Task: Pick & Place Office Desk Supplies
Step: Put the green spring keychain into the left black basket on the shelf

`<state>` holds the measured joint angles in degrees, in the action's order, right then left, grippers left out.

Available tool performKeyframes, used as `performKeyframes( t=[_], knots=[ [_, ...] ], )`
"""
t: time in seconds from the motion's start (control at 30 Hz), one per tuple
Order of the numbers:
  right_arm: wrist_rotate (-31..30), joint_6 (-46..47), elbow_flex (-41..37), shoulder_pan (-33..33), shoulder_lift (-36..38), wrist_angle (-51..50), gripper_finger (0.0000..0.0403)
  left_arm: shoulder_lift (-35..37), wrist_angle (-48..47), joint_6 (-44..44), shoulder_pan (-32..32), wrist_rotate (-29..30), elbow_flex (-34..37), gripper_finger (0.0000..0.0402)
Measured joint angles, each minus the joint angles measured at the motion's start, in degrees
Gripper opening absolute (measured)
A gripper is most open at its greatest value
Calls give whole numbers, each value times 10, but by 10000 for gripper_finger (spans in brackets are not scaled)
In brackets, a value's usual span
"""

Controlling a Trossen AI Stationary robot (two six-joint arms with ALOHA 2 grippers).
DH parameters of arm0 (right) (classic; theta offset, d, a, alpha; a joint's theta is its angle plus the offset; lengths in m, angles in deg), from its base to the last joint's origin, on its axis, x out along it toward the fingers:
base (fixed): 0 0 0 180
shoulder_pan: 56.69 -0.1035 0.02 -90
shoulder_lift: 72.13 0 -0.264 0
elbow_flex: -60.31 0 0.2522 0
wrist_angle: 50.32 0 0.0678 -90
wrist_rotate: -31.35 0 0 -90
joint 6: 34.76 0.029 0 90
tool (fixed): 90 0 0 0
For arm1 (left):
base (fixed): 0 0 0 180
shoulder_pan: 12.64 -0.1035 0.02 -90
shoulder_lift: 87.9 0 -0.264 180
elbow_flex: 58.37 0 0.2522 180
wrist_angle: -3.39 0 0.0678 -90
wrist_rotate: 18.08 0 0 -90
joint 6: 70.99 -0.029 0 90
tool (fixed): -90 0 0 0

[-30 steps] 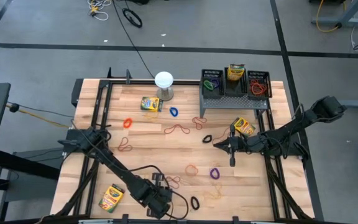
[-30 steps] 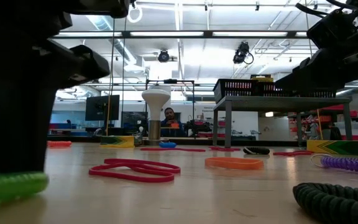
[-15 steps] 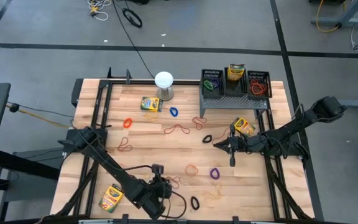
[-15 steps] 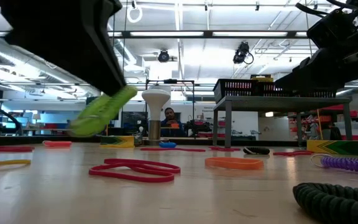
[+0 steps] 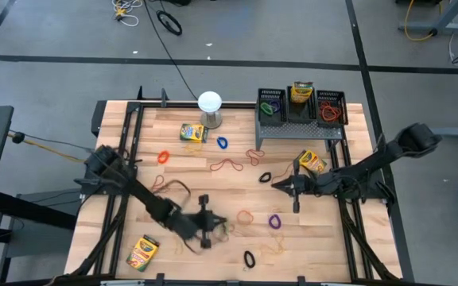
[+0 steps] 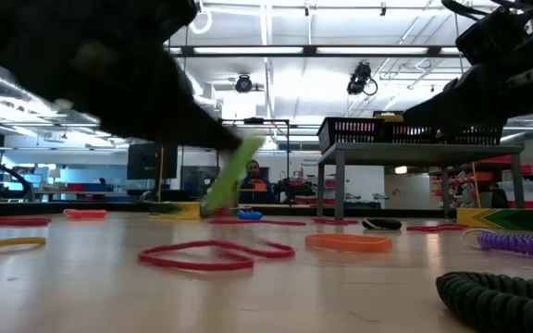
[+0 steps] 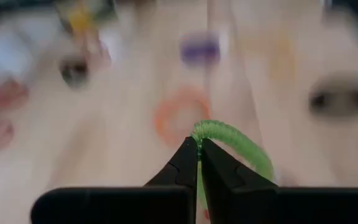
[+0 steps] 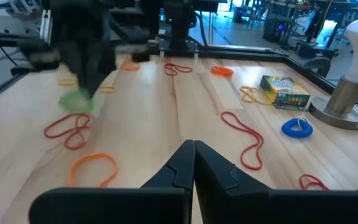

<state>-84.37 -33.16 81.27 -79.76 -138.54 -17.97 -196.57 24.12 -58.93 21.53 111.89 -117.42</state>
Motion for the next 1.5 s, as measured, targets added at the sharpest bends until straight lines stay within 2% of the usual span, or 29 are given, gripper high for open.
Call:
performKeyframes(
  t=[0.1,0.17,0.23,0.4,0.47,0.7,0.9,1.03,1.23,1.5],
  knots=[
    [-4,-1,13,0,-43,22,14,5,213,-45,-40,-1,77,11],
    [-12,-1,30,0,-73,26,14,0,295,-50,-70,1,109,12],
    [-31,-1,51,0,-106,26,14,-7,336,-49,-99,6,127,12],
    [-81,-10,98,0,-176,26,24,-30,351,-45,-152,9,121,13],
    [-89,-10,107,0,-197,26,38,-41,373,-37,-166,32,115,13],
    [-117,41,159,2,-268,31,119,-76,407,-23,-190,99,77,14],
    [-201,37,223,2,-338,34,196,-115,409,-49,-192,98,22,14],
    [-200,35,248,3,-370,38,224,-126,407,-58,-192,90,2,14],
    [-223,35,251,12,-387,59,219,-127,407,-76,-188,68,-11,14],
    [-230,35,253,22,-394,74,137,-127,406,-78,-185,50,-11,14]
  ],
)
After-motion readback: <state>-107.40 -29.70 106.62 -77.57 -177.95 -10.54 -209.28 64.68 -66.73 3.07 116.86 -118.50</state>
